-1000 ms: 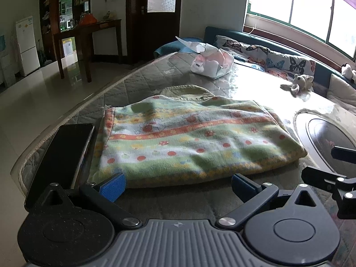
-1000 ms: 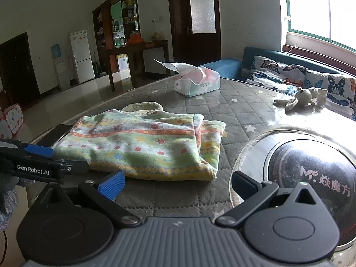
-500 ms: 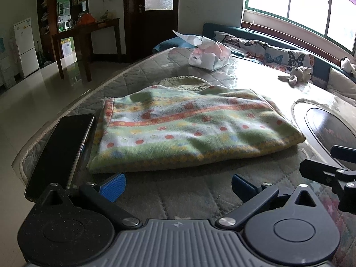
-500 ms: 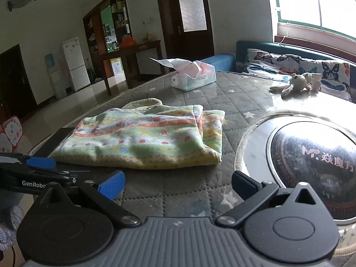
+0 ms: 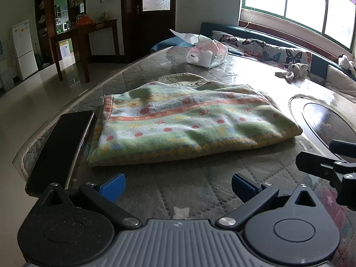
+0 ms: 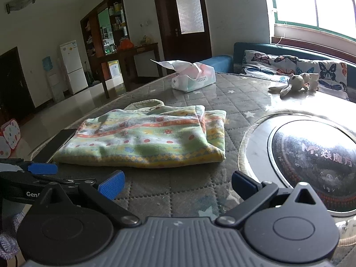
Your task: Fold clothes
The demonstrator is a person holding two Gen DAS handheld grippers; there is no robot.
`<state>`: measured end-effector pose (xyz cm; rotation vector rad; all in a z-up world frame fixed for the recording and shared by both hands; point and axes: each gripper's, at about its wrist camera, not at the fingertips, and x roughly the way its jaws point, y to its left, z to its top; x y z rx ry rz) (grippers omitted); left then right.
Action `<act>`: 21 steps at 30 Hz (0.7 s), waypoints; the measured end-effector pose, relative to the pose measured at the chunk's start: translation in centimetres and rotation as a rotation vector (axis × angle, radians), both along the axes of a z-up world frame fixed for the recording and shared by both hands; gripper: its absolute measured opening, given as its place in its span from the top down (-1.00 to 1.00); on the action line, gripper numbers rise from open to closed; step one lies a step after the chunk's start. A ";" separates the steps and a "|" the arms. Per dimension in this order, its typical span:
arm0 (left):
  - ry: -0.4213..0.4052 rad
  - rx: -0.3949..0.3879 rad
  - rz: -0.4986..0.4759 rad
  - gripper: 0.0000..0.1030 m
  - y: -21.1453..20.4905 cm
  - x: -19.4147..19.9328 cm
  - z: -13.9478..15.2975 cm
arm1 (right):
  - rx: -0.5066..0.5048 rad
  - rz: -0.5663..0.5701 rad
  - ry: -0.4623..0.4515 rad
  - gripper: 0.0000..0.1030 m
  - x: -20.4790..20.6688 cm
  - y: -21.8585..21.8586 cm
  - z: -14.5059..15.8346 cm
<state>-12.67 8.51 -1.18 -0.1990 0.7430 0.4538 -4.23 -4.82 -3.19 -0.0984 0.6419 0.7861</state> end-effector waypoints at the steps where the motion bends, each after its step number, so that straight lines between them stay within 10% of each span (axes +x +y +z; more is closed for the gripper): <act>1: 0.001 0.000 0.001 -1.00 0.0 0.0 0.0 | 0.001 0.000 0.001 -1.00 0.0 0.0 0.0; 21: 0.017 0.006 -0.003 -1.00 -0.5 -0.8 -0.4 | 0.020 0.007 0.000 -1.00 -1.0 0.1 0.3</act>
